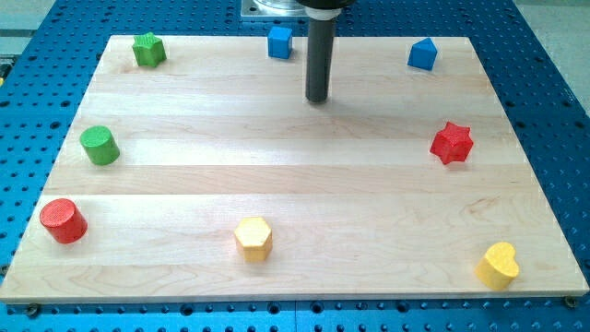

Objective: Place the red star at the center of the board

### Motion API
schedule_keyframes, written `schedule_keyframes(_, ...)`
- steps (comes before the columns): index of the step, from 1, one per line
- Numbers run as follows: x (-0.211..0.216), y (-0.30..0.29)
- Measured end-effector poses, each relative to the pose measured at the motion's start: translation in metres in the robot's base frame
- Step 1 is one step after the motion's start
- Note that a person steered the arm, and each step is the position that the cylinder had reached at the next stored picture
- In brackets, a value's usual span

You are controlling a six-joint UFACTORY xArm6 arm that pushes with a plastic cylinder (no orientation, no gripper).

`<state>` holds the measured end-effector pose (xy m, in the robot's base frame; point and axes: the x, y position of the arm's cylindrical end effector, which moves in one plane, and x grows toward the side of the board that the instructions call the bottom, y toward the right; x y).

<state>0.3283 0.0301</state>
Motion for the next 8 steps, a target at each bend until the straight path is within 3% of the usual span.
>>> schedule_keyframes(1, 0.007, 0.024)
schedule_keyframes(2, 0.011, 0.113)
schedule_keyframes(3, 0.066, 0.229)
schedule_keyframes(4, 0.128, 0.262)
schedule_keyframes(5, 0.126, 0.213)
schedule_keyframes(6, 0.094, 0.171)
schedule_keyframes(7, 0.082, 0.058)
schedule_keyframes(8, 0.088, 0.055)
